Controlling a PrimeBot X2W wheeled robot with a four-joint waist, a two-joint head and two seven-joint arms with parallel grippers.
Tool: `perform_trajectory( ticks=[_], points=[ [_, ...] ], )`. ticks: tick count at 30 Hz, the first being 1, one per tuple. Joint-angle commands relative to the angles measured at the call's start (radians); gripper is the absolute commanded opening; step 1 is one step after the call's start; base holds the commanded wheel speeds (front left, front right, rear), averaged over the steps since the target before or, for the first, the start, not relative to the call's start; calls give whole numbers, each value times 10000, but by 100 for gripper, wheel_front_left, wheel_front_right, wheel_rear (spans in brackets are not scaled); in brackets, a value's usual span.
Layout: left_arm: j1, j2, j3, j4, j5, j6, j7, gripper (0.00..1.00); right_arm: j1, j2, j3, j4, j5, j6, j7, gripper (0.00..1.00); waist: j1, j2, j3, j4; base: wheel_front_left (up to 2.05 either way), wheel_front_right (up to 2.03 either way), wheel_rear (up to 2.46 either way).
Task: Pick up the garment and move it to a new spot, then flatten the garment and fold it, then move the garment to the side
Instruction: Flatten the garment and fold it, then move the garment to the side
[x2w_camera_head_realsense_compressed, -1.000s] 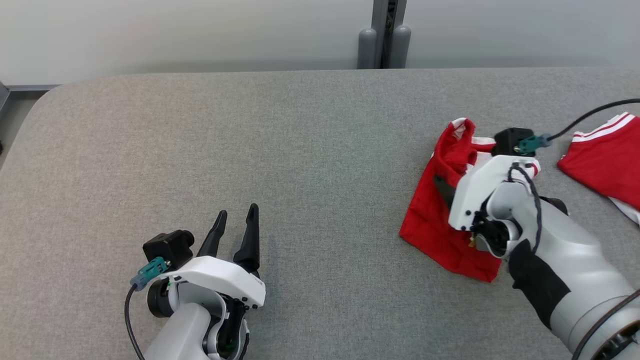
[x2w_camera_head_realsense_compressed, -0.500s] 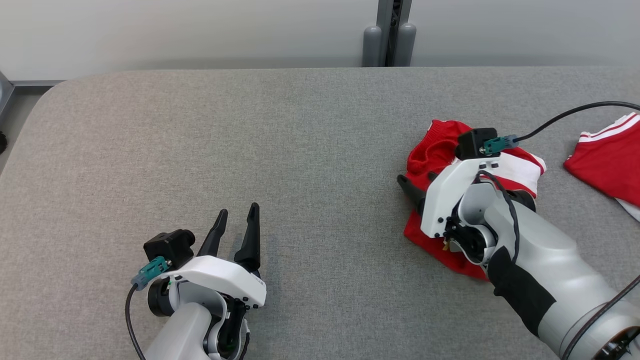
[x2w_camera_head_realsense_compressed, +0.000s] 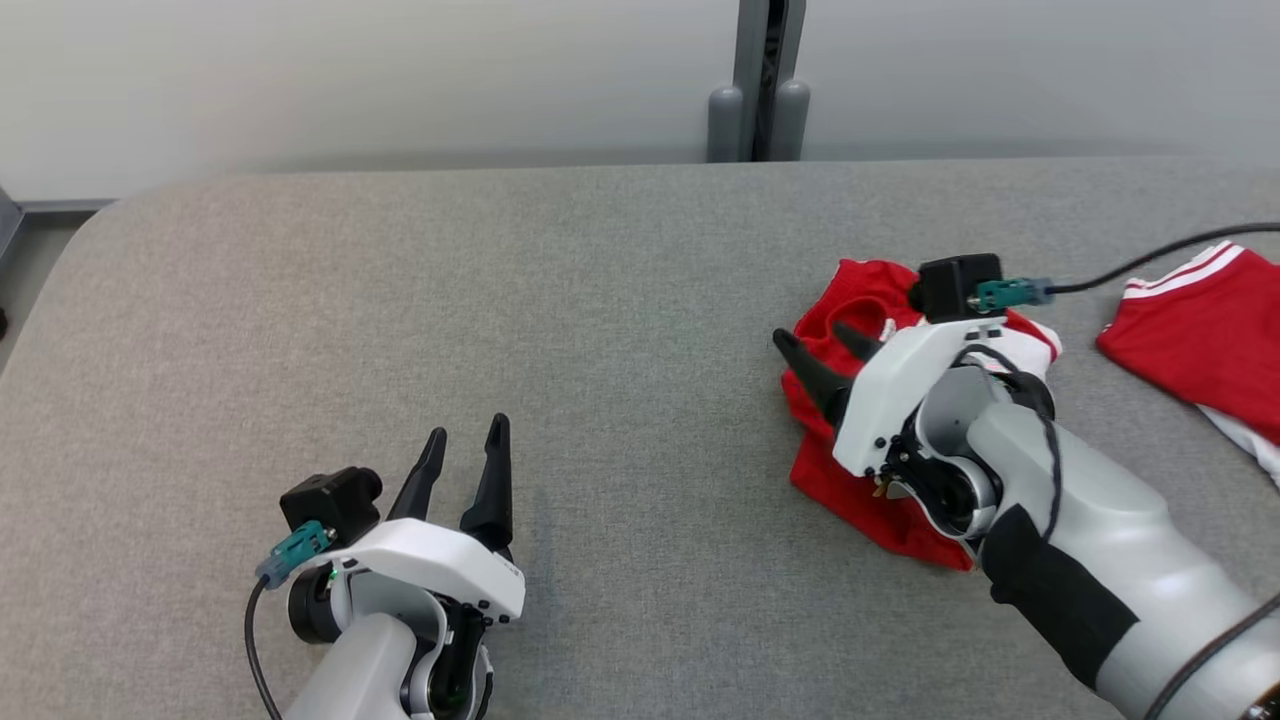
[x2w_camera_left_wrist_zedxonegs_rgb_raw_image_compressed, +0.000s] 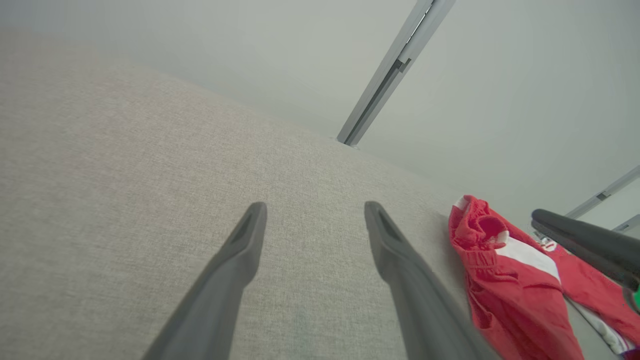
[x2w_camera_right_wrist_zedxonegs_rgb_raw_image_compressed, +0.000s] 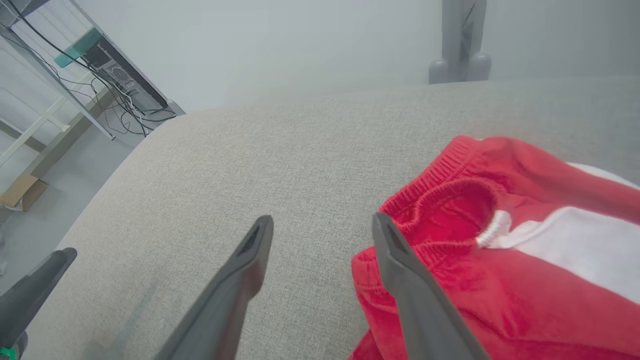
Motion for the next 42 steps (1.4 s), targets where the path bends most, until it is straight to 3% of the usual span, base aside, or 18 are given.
perform_trajectory(
  ticks=[1, 7, 11, 13, 15, 19, 24, 29, 34, 42],
  points=[
    [135, 50, 62, -24, 42, 20, -34, 100, 228, -243, -160, -304, 200, 5, -359, 100, 0, 0, -175, -130, 0, 0, 0],
    [376, 52, 193, -196, 82, 12, -34, 100, 917, -1190, -759, -1936, 486, 5, -2129, 100, 0, 0, -535, -397, 0, 0, 0],
    [505, 50, 370, -441, 180, -28, -36, 100, 1536, -1733, -1340, -2923, 557, 5, -2683, 100, 0, 0, -661, -554, 0, 0, 0],
    [645, 50, 516, -610, 268, -59, -34, 100, 2001, -2047, -2080, -3638, 434, 5, -2799, 100, 0, 0, -722, -669, 0, 0, 0],
    [763, 50, 701, -869, 468, -149, -34, 100, 2671, -2156, -3612, -4562, 48, 5, -2812, 100, 0, 0, -752, -797, 0, 0, 0],
    [1118, 49, 1207, -1506, 789, -324, -34, 100, 4645, -1704, -6031, -6344, -1074, 5, -2801, 100, 0, 0, -783, -953, 0, 0, 0],
    [1662, 49, 1961, -2515, 1303, -334, -34, 100, 6586, -1119, -7491, -7966, -1926, 5, -2806, 100, 0, 0, -764, -1056, 0, 0, 0],
    [2379, 49, 2351, -3629, 1910, -547, -22, 100, 7807, -776, -8310, -8837, -2744, 5, -2806, 100, 0, 0, -771, -1072, 0, 0, 0],
    [3079, 43, 2367, -4134, 2992, -627, -22, 100, 8627, -451, -8715, -8884, -3815, 5, -2808, 100, 0, 0, -810, -1033, 0, 0, 0],
    [3550, 47, 2322, -4507, 4396, -261, -24, 100, 9027, -163, -8781, -8727, -5409, 5, -2809, 100, 0, 0, -816, -945, 0, 0, 0]
  ],
)
